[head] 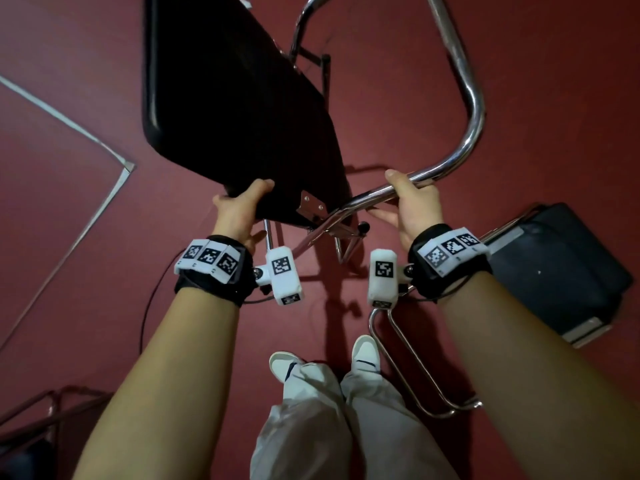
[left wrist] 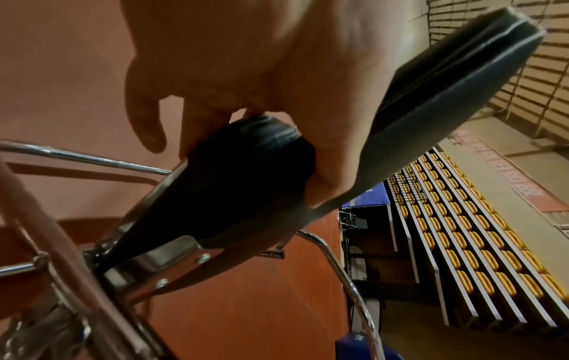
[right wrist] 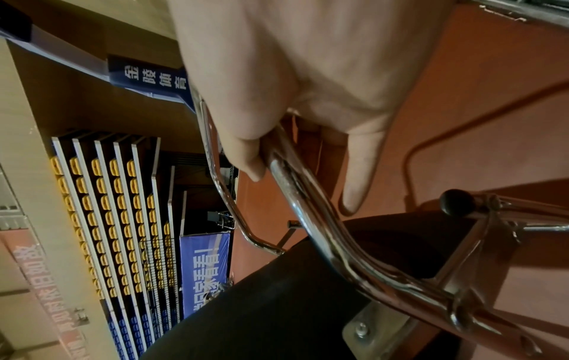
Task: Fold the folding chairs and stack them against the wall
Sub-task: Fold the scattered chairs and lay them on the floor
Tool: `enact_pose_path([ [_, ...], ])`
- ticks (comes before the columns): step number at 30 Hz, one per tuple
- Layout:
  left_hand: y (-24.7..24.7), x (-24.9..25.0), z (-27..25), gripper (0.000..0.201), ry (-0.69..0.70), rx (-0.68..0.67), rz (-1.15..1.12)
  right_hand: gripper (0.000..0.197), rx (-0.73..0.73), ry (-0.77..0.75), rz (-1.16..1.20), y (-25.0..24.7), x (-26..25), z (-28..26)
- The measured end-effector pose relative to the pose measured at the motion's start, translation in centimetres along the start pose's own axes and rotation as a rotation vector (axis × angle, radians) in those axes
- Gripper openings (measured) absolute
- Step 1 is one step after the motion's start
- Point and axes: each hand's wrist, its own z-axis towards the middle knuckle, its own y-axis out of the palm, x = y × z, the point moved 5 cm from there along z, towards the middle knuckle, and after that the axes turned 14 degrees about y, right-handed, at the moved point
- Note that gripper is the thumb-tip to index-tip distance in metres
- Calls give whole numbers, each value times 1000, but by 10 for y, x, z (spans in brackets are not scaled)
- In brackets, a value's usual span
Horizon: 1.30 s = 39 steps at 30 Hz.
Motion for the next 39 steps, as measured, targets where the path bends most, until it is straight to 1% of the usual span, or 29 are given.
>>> enact_pose_path([
  [2,-1,5,2,75,23,-4,18,13,-12,-17,-25,3,-1,-5],
  [5,11,13,0,71,70,-14,81,16,-25,-60,-75,10,-9,-12],
  [9,21,20,-3,73,137,29,191,13,-32,-77,-62,12,-17,-17],
  [13,24,22,-6,68,198,51,243,14,-43,-81,-83,13,-15,-19],
  [16,28,27,-10,76,278,31,288,17,-74,-126,-140,25,-16,-23],
  [19,34,31,-19,92,298,28,308,13,-72,-165,-172,35,-17,-33],
  [20,35,32,-22,96,300,27,303,17,-72,-161,-184,37,-17,-36],
  [22,40,34,-26,101,298,0,280,33,-73,-134,-184,38,-18,-38],
  [24,43,33,-28,101,282,-32,264,41,-71,-120,-170,36,-19,-38],
  [26,45,32,-29,100,282,-46,261,45,-80,-117,-134,35,-20,-36],
  [29,49,33,-29,100,294,-84,268,43,-115,-114,-57,32,-22,-35],
  [31,51,32,-28,95,307,-107,264,40,-114,-132,-27,30,-25,-34],
  [32,53,33,-29,89,324,-122,259,36,-114,-150,-23,31,-27,-35],
  [34,61,35,-30,75,356,-158,249,28,-128,-195,-43,34,-31,-37],
  [36,74,38,-33,59,362,-205,227,23,-140,-245,-115,40,-34,-40],
  [37,81,40,-35,50,357,-227,224,23,-131,-261,-157,42,-35,-41],
  [39,93,40,-39,38,351,-257,245,36,-81,-268,-167,36,-39,-43],
])
